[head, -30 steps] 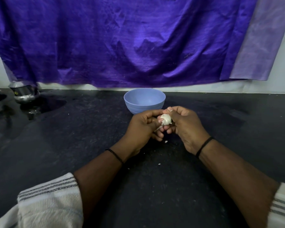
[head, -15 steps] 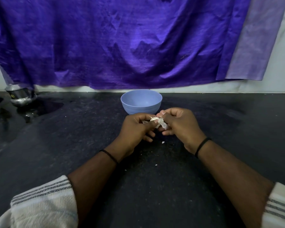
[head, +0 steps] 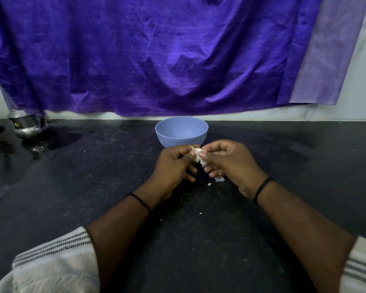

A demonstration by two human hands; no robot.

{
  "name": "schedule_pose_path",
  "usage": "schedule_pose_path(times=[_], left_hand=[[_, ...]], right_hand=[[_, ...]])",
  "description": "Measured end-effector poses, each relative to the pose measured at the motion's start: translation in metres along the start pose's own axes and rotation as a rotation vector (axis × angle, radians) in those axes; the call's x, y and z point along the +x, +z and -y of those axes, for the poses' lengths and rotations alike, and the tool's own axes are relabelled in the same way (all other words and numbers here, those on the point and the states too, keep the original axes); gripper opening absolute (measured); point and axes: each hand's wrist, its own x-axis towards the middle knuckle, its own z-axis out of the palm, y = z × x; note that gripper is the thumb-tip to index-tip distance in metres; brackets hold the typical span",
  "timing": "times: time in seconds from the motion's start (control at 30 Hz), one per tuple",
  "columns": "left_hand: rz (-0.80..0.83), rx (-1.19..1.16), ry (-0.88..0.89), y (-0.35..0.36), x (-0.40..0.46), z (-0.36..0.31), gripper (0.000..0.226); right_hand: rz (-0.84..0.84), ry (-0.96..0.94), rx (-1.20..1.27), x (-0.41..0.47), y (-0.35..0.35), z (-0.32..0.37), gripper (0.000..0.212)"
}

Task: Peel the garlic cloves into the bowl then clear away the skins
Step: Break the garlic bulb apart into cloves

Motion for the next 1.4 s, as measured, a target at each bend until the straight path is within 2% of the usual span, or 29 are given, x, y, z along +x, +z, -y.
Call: schedule_pose_path(times=[0.17,0.33,0.5,0.57,0.73,1.0,1.27,1.4], left_hand=[[-0.02,-0.01,-0.007,0.0,0.001,-0.001,0.021],[-0.025,0.027,-0.012,0.0,0.0,-0.002,0.021],[-0.059,0.046,-0.018,-0.003,0.001,-0.003,0.014],[-0.043,0.05,-0.023,-0.002,0.0,-0.004,0.013],[-0.014,-0.085,-0.052,-0.003,-0.002,-0.008,0.013],[-0.026,-0.338,-0.134,-0.004,-0.002,-0.016,0.01],[-0.136,-0.304,-0.082,0.003,-0.005,-0.01,0.013],[-0.129,-0.319,-0.097,0.002,-0.004,-0.01,0.012]], right_hand=[[0.003,0.0,0.019,0.0,-0.001,0.001,0.013],[-0.099,-0.066,-0.173,0.003,-0.003,-0.002,0.029],[-0.187,-0.166,-0.224,0.005,-0.004,-0.007,0.013],[-0.154,-0.134,-0.172,0.005,-0.004,-0.005,0.005],[0.052,0.057,0.071,0.001,-0.001,-0.001,0.014],[0.075,0.022,0.271,-0.002,0.002,0.004,0.006],[0.019,-0.042,0.209,0.0,0.009,-0.002,0.005],[0.056,-0.019,0.256,0.003,0.008,-0.003,0.01]])
